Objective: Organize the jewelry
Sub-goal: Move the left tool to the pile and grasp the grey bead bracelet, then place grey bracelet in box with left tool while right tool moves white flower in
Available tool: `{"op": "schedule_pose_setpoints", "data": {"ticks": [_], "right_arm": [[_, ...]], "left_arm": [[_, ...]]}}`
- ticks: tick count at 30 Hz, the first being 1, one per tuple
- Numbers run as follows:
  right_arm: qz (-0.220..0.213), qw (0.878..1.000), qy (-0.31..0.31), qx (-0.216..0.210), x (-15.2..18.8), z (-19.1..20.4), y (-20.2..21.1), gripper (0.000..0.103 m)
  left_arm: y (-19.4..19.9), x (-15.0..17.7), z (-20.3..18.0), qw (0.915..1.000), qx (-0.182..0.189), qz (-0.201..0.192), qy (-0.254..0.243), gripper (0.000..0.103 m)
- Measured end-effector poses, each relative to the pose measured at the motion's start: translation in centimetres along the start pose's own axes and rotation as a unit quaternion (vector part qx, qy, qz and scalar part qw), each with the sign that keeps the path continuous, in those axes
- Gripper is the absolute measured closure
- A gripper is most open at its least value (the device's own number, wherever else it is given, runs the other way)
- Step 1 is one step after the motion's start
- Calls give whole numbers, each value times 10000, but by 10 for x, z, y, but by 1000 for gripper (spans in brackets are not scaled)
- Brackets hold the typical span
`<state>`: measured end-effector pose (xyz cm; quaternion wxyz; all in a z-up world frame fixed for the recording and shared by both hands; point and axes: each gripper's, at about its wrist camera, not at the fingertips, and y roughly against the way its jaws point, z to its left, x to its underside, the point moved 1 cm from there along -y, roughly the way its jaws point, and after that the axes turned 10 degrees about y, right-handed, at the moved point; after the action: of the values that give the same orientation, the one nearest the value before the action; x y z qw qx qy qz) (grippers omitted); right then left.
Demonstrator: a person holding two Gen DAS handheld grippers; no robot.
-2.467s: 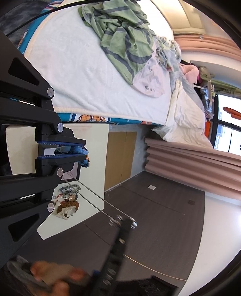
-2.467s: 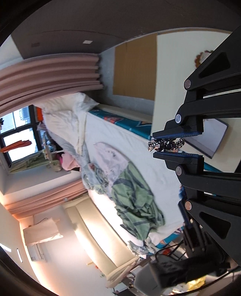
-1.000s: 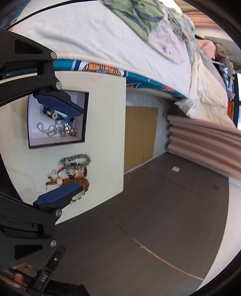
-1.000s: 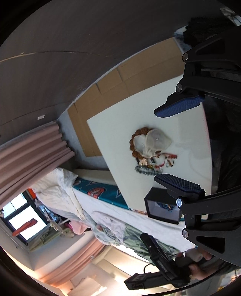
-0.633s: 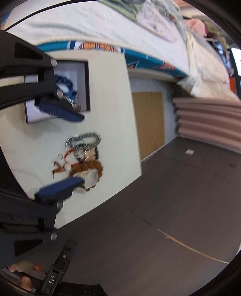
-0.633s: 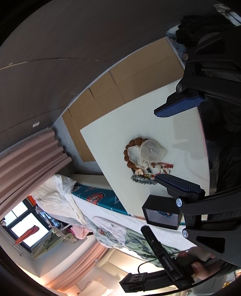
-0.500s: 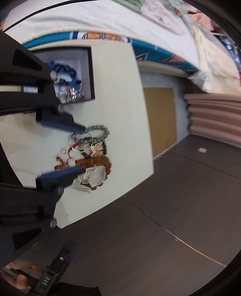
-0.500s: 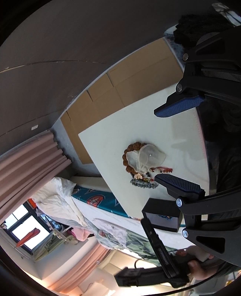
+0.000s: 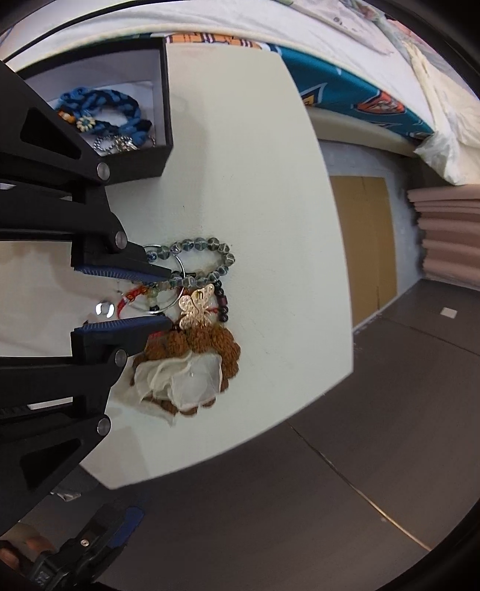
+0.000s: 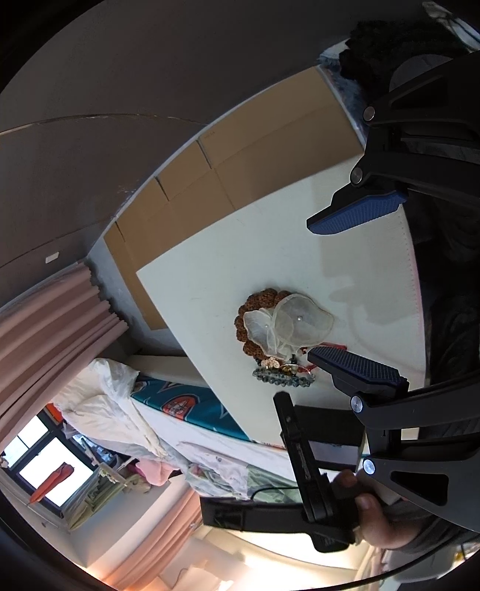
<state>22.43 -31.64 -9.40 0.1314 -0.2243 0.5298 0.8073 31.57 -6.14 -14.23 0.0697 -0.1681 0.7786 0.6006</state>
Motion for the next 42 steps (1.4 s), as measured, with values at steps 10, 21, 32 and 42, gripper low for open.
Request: {"op": "schedule_pose_setpoints", "data": {"ticks": [10,21,32,42], "right_arm": [[202,9998,-8,-56,-1,3,-24,39],[522,9979,345,-188,-8,27,-58,39],[731,9956,572,88,-12,46,-87,66],[298,9979,569,52,-20,47,-50,101]], "left_arm": [[-33,-6,4,9993,-246,270,46,87],[-3,-7,7,9999,113,-76,46,94],[49,-2,20,9979,388,-490,185,94],[100,16,38,9932,606,-928,345,94]]}}
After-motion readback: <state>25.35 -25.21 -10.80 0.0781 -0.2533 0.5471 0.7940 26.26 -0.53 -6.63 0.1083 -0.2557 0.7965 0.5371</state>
